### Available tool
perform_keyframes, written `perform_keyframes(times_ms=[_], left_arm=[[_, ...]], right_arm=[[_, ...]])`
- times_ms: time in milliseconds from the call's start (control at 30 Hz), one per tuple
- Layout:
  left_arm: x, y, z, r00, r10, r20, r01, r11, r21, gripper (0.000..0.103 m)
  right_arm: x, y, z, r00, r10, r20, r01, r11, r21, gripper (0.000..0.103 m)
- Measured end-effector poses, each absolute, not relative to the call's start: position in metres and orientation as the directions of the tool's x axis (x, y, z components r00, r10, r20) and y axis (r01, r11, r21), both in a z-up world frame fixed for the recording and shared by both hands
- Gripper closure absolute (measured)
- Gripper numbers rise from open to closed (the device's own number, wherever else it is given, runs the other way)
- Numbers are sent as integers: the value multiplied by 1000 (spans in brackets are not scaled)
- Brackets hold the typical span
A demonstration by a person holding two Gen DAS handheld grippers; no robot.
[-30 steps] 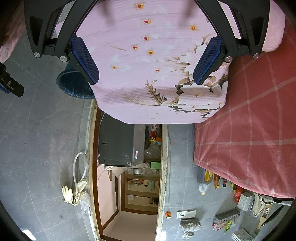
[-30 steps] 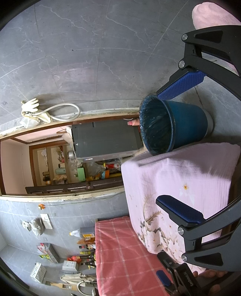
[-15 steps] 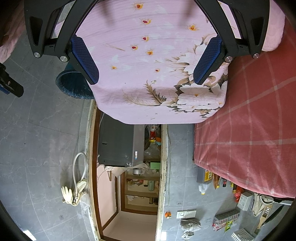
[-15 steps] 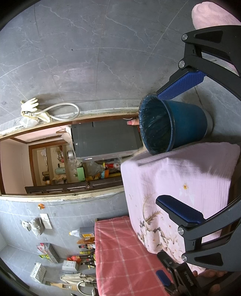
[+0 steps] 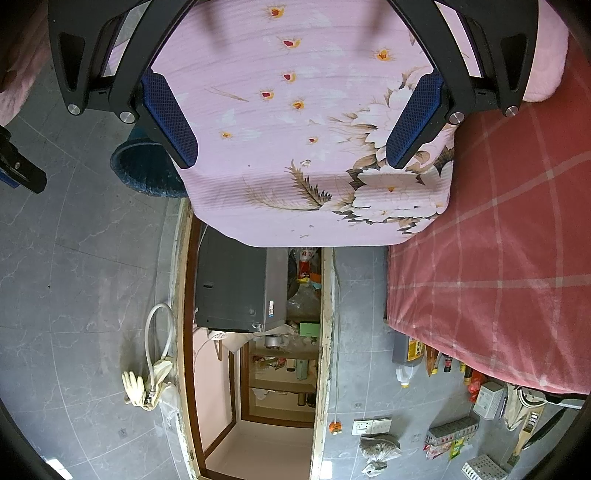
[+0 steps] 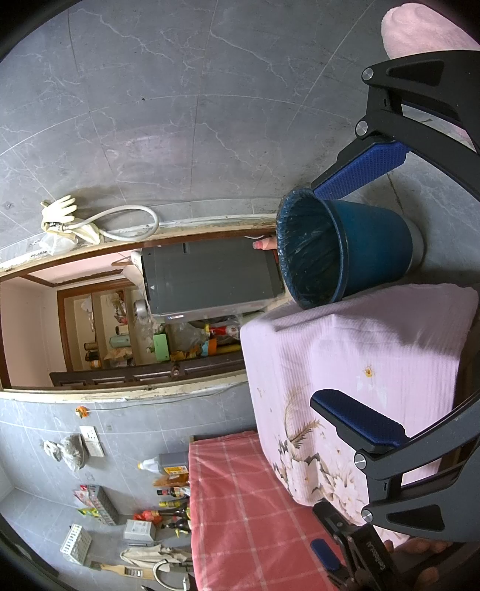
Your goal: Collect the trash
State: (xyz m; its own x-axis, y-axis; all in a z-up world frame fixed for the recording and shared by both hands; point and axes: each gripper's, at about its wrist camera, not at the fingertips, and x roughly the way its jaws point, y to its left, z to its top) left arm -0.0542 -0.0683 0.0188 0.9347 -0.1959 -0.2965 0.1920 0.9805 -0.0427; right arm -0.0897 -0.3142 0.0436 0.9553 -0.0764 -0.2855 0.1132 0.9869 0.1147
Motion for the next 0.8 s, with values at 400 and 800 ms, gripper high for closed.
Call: perform_keyframes(times_ms=[400,800], left_arm=[[-52,-62,17,937,-171,-304,162,985,-54,3],[-50,-63,15,937,-176,-302,170,984,-48,3]], right_arm=[[-90,-310,44,955,-72,-289,107,988,108,0],[-89,-309,42,954,-69,-292,105,988,109,0]])
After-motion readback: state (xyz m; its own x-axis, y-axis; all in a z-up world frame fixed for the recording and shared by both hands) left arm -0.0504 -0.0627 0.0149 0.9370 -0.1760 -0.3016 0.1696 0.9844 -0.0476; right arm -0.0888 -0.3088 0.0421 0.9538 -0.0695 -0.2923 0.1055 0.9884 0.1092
